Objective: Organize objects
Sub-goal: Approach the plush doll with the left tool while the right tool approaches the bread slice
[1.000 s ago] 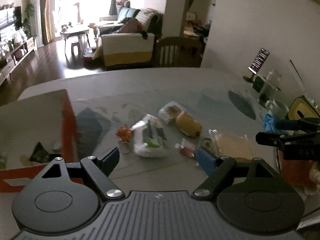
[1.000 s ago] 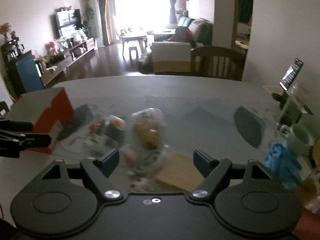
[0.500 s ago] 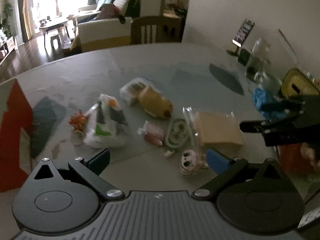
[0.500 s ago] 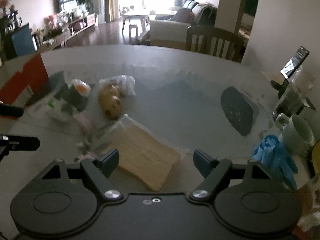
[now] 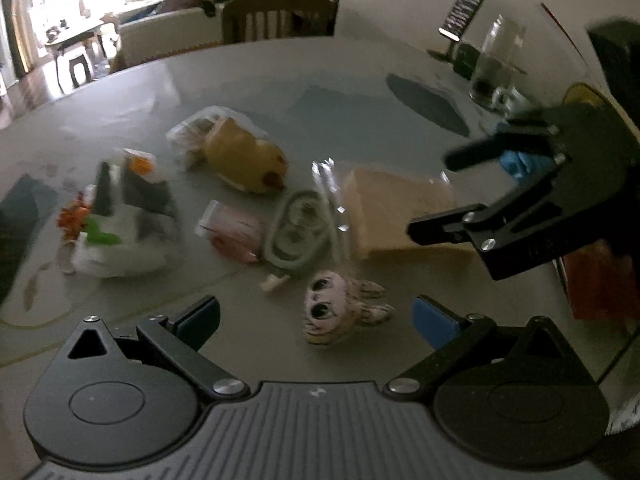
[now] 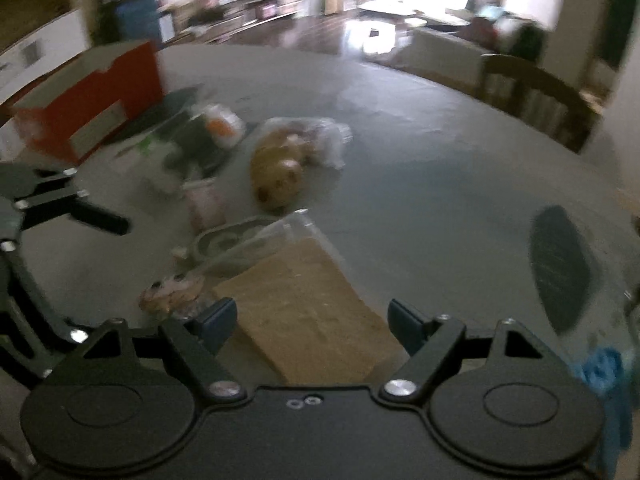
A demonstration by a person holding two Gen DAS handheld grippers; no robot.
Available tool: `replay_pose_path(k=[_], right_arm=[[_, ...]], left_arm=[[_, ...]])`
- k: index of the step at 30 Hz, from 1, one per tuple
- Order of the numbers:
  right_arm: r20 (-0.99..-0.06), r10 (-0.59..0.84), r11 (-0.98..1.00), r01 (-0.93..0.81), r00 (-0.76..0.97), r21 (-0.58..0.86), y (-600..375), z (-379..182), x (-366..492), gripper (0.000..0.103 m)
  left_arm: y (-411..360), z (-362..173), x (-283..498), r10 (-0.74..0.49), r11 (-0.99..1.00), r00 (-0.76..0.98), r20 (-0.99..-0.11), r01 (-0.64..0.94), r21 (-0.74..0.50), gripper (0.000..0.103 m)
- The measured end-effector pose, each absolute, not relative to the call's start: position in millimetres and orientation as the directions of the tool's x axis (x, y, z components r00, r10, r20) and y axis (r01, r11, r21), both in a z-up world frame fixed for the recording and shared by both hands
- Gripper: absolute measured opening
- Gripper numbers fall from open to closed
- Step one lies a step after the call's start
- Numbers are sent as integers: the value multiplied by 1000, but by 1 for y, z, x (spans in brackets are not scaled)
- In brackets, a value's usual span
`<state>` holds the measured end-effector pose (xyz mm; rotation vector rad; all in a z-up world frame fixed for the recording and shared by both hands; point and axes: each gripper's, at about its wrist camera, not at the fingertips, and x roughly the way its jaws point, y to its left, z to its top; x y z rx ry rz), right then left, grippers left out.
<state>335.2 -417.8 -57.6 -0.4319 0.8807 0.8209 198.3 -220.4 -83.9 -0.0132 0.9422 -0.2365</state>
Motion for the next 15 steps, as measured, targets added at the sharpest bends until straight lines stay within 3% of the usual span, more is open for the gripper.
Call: replay_pose_path(k=[15], right_arm=[[-851, 482, 440, -898, 209, 29, -402, -77, 362, 88]], left_arm=[[-227, -109, 216, -215, 974, 532, -819, 175, -142, 102]])
